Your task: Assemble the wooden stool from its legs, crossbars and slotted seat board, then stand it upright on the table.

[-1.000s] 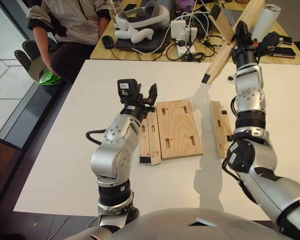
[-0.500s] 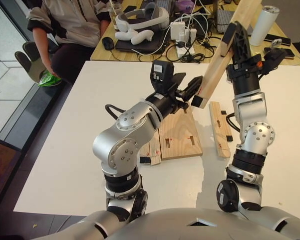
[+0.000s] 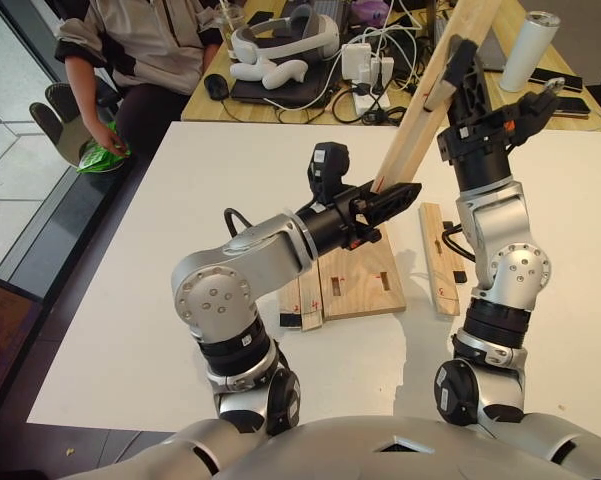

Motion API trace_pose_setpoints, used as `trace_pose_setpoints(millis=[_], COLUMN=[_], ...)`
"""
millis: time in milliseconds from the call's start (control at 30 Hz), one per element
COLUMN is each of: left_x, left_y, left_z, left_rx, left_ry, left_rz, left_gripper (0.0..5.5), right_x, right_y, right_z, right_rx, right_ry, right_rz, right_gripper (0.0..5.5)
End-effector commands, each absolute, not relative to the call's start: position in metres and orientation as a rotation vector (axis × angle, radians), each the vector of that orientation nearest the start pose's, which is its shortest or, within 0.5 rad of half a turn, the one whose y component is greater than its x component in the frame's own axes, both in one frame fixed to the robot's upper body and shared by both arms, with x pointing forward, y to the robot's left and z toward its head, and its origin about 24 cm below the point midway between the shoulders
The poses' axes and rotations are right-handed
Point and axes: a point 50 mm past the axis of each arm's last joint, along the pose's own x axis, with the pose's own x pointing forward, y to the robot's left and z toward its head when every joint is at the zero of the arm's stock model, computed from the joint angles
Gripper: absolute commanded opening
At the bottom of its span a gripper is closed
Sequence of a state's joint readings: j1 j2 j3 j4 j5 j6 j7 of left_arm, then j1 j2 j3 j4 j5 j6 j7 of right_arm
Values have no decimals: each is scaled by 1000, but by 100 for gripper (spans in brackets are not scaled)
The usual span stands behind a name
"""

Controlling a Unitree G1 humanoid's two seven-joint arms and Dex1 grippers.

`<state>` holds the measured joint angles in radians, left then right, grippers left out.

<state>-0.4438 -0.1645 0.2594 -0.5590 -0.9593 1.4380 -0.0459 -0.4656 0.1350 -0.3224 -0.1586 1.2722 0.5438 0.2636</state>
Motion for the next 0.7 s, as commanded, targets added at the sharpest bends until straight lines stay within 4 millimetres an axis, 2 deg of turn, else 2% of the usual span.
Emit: trace_pose_setpoints(millis=[33,167,333,500,700], left_x=[246,253,262,269,276], left_y=[64,74,96,115,132], left_z=[177,180,182,186,196], left_rx=[-765,-778,-754,-729,-717], left_ry=[323,326,331,335,318], left_rz=[-906,-900,-862,-838,-842], left_gripper=[181,164,144,139,134], right_x=[289,286,281,273,253], right_y=[-116,-116,-123,-128,-135], right_z=[201,200,198,207,205], right_rx=[1291,1287,1256,1251,1180], right_ry=[-344,-324,-281,-251,-136], right_rz=[878,898,947,1025,1176], right_gripper=[102,102,102,102,102])
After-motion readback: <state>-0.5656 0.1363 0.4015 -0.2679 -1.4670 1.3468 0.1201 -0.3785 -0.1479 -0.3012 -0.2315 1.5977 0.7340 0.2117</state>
